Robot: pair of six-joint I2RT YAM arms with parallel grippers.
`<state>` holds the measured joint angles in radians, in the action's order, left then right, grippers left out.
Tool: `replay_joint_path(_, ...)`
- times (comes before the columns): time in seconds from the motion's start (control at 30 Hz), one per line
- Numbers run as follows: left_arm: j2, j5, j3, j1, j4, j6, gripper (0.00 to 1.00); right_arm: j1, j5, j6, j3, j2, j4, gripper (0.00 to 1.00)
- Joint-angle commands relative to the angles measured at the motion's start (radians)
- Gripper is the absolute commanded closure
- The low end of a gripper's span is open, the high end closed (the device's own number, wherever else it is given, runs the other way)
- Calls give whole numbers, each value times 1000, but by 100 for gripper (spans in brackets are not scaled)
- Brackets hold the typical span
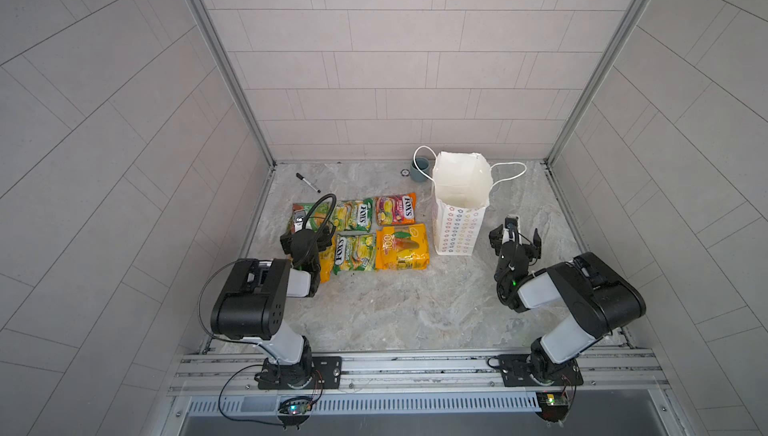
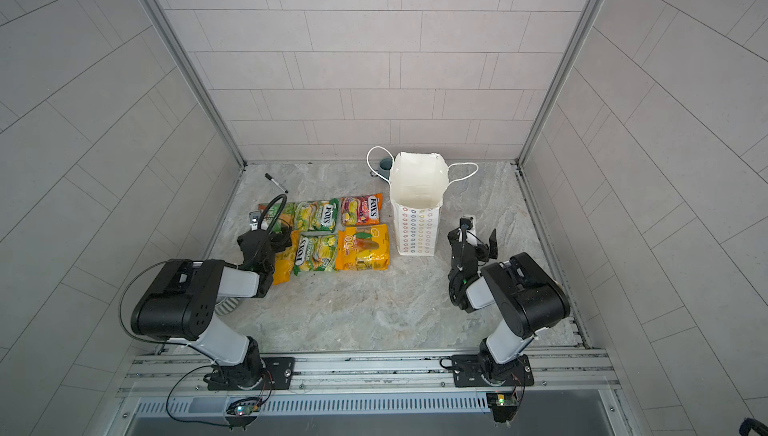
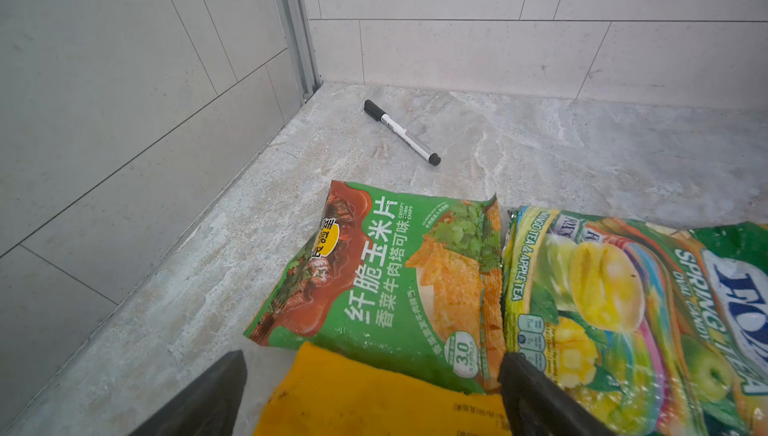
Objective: Take the snacks out of the paper bag
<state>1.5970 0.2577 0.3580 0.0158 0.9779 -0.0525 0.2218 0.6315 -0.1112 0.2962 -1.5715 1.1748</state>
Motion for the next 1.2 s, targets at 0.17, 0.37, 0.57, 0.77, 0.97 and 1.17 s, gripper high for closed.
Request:
replay_joint_path(0.17, -14, -51, 18, 5, -22, 8, 0, -149, -337, 148, 75, 6, -238, 0)
replay_joint_path(0.37, -12, -51, 18, 4, -21, 8, 0, -142, -339, 127, 56, -8, -177, 1)
replay_joint_path(0.57, -13, -49, 19, 4, -24, 8, 0, -139, -335, 125, 54, -11, -169, 1)
replay_joint_path(0.77, -13, -49, 21, 4, -28, 7, 0, -141, -337, 130, 60, -12, -180, 0)
replay_joint_path(0.97, -13, -51, 22, 4, -33, 8, 0, -142, -340, 132, 66, -13, -191, 1)
replay_joint_path(1.17, -12, -50, 22, 4, -33, 8, 0, -142, -342, 131, 63, -12, -187, 1)
